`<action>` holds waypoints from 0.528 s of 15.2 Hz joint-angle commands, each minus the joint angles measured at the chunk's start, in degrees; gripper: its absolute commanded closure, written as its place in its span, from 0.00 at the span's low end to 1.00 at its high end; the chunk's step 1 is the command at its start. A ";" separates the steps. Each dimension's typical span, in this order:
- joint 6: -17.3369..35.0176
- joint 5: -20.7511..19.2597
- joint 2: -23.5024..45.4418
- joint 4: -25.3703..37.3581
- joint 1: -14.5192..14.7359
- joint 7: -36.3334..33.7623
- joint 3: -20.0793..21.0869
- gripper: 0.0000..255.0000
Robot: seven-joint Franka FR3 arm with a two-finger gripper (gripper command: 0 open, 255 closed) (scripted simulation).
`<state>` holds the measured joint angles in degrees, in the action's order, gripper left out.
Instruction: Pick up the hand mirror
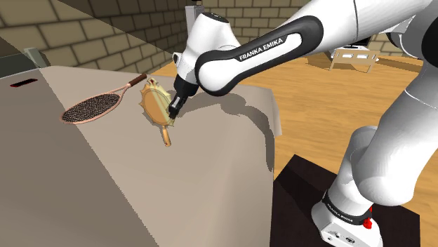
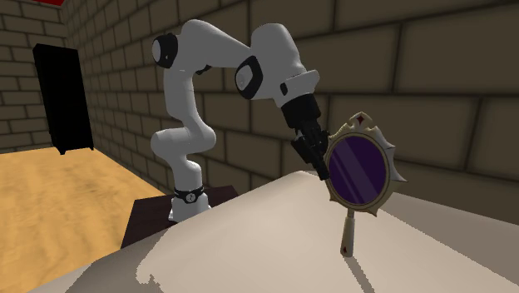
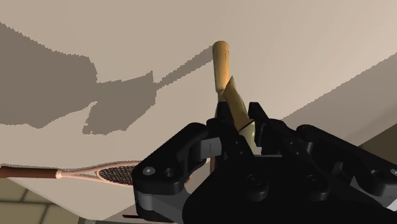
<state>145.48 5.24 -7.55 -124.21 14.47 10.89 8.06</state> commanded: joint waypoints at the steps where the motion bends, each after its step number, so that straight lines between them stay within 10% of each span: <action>1: -0.74 0.01 -0.19 0.49 -0.03 0.02 -0.05 1.00; 8: -6.12 -0.19 -1.47 4.60 -0.14 -0.28 -0.17 1.00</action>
<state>140.18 5.15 -8.92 -120.36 14.33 10.80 7.84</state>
